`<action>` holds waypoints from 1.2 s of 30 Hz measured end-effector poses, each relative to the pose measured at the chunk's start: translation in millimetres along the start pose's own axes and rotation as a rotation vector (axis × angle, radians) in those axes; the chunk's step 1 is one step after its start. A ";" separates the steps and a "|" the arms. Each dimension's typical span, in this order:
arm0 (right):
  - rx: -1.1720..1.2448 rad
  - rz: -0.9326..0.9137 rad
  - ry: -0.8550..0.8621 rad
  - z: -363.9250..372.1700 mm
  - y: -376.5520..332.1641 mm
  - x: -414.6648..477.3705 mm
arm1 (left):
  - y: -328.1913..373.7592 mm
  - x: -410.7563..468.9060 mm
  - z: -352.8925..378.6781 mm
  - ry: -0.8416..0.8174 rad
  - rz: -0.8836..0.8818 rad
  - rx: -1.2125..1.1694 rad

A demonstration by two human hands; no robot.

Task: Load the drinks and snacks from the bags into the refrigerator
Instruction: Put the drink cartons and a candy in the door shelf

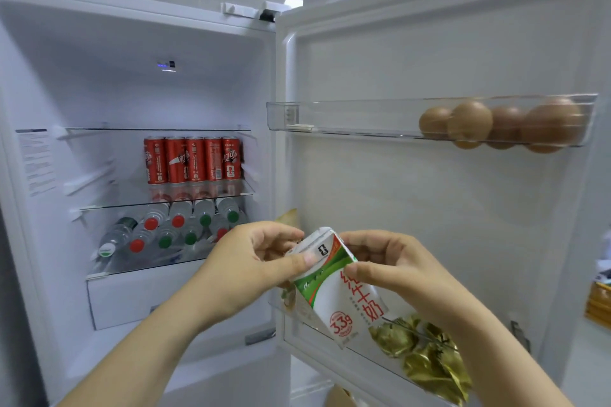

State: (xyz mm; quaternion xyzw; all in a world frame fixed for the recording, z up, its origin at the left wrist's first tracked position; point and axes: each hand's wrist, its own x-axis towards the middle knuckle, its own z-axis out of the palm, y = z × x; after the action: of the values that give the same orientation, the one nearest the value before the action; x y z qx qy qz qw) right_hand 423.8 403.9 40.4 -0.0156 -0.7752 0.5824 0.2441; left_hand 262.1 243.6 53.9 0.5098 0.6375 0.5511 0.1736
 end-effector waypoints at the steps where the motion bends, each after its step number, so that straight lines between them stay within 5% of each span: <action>1: 0.014 0.002 -0.009 -2.2 1.6 -1.4 | 1.2 1.4 3.1 -0.017 0.006 0.051; 6: 0.051 0.050 -0.011 -18.3 10.1 -6.5 | 6.3 8.0 26.6 0.112 0.047 0.182; 11: -0.213 0.120 0.368 -34.3 33.2 -18.6 | 5.6 24.4 36.3 0.216 0.055 0.228; 18: -0.436 0.177 0.492 -37.3 63.3 -33.9 | 0.6 57.0 45.4 0.344 0.089 0.316; 36: -0.544 0.300 0.525 -42.3 80.5 -34.5 | -70.2 84.6 91.2 0.221 0.004 0.636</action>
State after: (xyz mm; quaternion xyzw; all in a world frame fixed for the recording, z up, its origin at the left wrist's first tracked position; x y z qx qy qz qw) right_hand 450.0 457.0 -36.7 -0.3407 -0.8015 0.3615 0.3330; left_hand 265.9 371.6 -9.3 0.4769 0.7915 0.3767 -0.0656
